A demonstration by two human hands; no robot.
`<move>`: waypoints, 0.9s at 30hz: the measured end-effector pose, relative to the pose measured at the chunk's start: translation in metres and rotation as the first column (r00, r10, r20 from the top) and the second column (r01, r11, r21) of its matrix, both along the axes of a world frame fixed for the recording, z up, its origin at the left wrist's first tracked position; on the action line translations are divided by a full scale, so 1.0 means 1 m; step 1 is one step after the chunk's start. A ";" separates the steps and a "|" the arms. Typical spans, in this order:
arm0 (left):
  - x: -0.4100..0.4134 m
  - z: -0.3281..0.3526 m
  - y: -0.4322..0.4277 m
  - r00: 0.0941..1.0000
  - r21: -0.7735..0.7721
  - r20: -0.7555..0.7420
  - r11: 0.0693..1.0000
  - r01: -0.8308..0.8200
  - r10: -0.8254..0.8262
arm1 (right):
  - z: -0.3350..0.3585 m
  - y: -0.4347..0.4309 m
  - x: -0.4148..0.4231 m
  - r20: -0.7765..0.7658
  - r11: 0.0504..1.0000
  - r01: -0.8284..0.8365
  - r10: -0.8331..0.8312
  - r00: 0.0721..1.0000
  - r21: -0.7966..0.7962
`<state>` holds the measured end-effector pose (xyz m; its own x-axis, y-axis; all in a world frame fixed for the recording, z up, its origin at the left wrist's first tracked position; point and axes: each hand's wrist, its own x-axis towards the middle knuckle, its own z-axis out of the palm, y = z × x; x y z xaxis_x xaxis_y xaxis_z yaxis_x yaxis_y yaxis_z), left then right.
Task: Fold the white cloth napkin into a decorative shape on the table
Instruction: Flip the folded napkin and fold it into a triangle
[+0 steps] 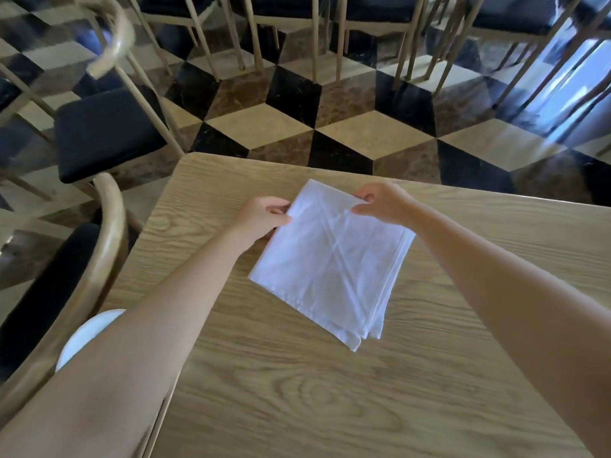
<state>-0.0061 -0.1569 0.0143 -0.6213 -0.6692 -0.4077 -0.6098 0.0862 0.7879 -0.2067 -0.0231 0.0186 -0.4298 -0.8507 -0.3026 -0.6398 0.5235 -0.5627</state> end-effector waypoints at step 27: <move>0.093 -0.025 0.053 0.998 -0.398 -0.053 0.917 -0.042 0.022 | -0.029 0.111 -0.001 0.126 0.886 0.264 -0.234 0.964 -0.381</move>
<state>0.0865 -0.1040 -0.0103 -0.6085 -0.7900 -0.0745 -0.5811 0.3798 0.7198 -0.2077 0.0874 -0.0103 -0.6325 -0.7745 -0.0075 -0.4657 0.3879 -0.7954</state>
